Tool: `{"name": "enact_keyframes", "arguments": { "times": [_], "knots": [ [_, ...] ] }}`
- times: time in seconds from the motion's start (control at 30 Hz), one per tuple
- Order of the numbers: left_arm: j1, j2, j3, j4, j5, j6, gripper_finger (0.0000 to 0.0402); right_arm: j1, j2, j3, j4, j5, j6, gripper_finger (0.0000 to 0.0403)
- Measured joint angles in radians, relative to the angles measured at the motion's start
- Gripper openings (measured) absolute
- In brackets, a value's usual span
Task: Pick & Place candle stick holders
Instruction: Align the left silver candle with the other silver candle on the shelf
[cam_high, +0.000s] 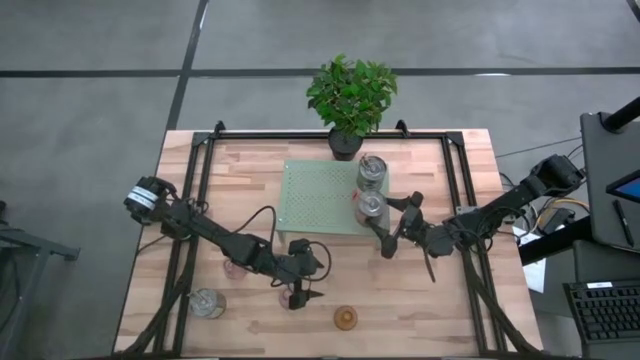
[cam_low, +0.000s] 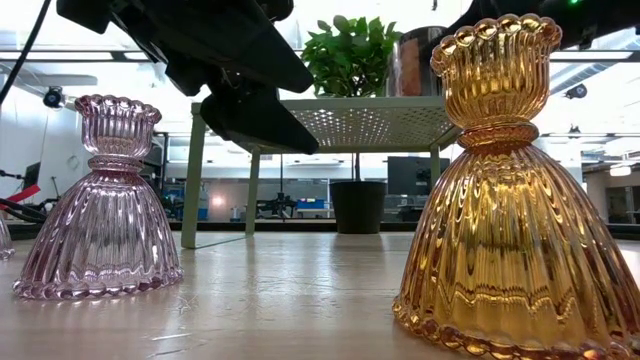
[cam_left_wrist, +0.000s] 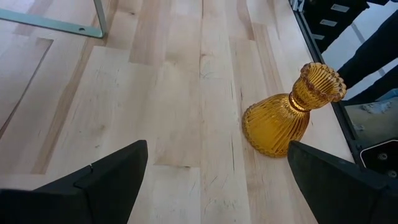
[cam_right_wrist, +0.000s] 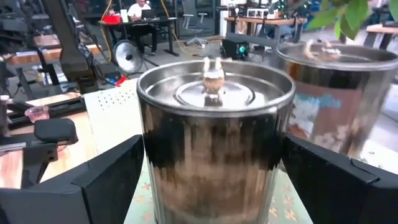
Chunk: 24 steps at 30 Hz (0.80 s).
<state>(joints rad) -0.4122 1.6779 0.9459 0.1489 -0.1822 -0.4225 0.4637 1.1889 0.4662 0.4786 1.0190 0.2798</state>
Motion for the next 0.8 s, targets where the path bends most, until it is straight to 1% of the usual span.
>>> {"name": "enact_keyframes", "arguments": {
  "times": [0.43, 0.67, 0.73, 0.8],
  "knots": [
    [0.0, 0.0, 0.0, 0.0, 0.0, -0.007, 0.0386, 0.003, 0.0, 0.004, -0.002, -0.014, -0.047, 0.0368],
    [0.0, 0.0, 0.0, 0.0, 0.0, -0.006, 0.0386, 0.003, 0.0, 0.004, -0.004, -0.13, -0.079, 0.0368],
    [0.0, 0.0, 0.0, 0.0, 0.0, -0.006, 0.0386, 0.003, 0.0, 0.004, -0.012, -0.179, -0.105, 0.0368],
    [0.0, 0.0, 0.0, 0.0, 0.0, -0.007, 0.0386, 0.003, 0.0, 0.003, -0.014, -0.189, -0.117, 0.0368]
  ]
}}
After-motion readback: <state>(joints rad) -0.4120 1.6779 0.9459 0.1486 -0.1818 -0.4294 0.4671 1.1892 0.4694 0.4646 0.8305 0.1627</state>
